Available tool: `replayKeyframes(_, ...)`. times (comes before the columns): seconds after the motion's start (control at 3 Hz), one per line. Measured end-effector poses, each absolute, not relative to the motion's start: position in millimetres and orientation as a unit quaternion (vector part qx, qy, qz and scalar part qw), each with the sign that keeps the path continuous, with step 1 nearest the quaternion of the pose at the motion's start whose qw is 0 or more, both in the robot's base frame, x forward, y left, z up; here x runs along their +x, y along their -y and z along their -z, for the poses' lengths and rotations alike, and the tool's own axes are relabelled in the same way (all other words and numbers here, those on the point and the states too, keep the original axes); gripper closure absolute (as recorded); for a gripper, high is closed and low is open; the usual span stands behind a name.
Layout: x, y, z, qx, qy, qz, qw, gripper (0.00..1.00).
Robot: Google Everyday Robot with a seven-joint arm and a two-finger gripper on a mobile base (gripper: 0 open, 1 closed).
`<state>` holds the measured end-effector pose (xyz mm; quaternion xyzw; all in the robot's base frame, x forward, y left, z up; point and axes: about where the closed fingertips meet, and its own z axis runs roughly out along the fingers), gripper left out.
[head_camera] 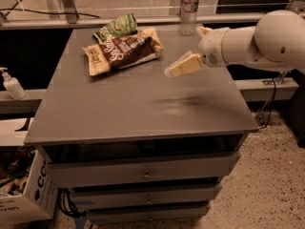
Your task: Move brown chip bag near green jalapeno chip bag
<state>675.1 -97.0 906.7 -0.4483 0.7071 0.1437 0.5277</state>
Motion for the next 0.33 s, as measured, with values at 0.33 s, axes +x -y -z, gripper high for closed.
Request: replayKeyframes(0.33, 672.2, 102.8, -905.9, -0.445, -0.709, -0.144, 0.529, 0.0)
